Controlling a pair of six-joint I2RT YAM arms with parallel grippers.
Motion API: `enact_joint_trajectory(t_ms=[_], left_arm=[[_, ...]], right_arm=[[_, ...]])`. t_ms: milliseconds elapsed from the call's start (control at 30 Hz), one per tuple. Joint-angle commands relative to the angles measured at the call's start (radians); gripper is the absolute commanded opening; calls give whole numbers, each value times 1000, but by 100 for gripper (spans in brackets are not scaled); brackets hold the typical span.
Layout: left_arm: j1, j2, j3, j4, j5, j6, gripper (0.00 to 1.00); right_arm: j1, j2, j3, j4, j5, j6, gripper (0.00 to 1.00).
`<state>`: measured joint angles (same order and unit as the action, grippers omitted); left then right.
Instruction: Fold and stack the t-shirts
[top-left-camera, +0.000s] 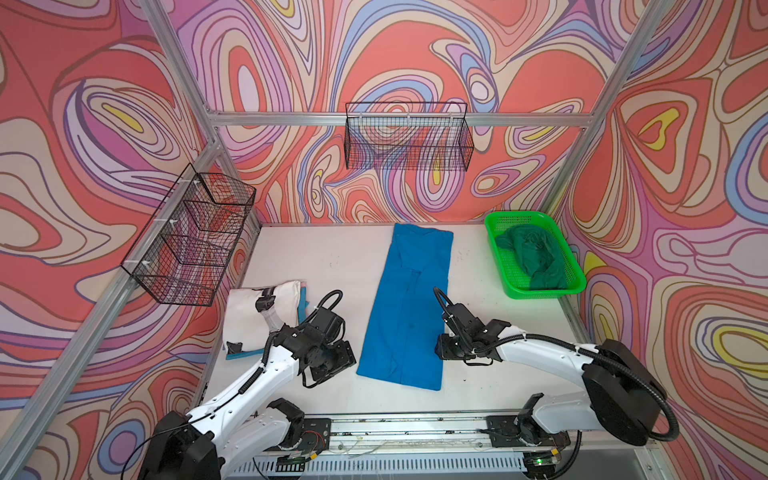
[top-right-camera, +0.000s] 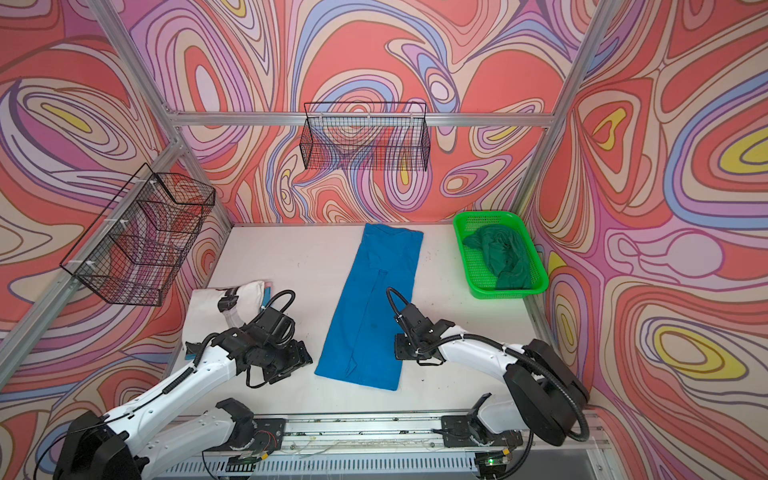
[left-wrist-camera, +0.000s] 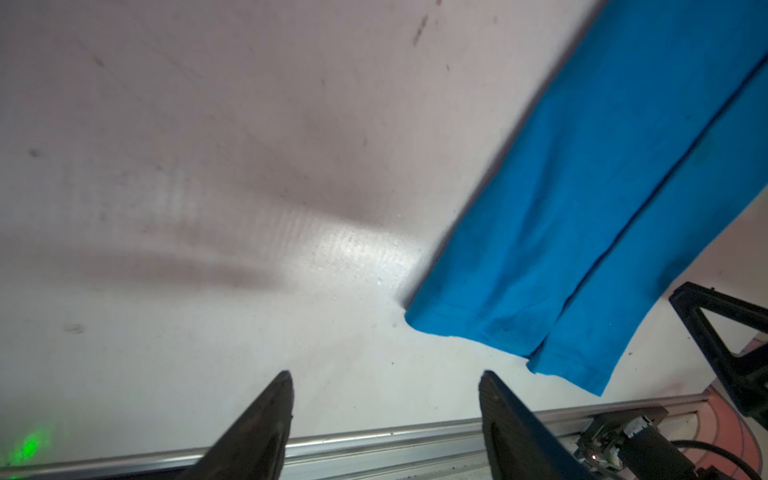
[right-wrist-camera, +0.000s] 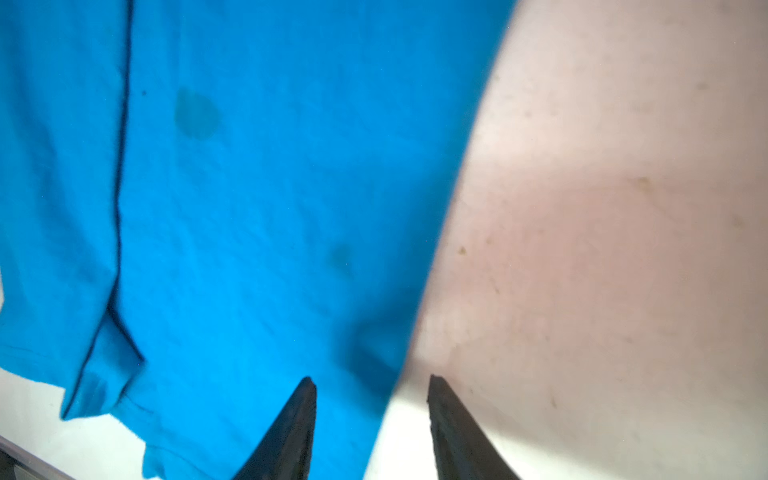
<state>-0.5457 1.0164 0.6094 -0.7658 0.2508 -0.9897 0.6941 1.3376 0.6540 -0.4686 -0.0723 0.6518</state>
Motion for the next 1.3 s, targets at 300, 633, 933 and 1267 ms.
enact_joint_trajectory(t_ms=[300,633,933,1267], left_arm=[[-68,157,-9,150,2,-1,62],[-68,269,-22,221,18,61,44],[-68,294,-60,271,28,62,29],[-68,320,-80,314,54,52,12]], right_arm=[[195,-1,45,235,-152,148,44],[267,163,66,340,-96,164,37],[279,270,105,384,-101,155,36],[294,313,116,415,-115,160,32]])
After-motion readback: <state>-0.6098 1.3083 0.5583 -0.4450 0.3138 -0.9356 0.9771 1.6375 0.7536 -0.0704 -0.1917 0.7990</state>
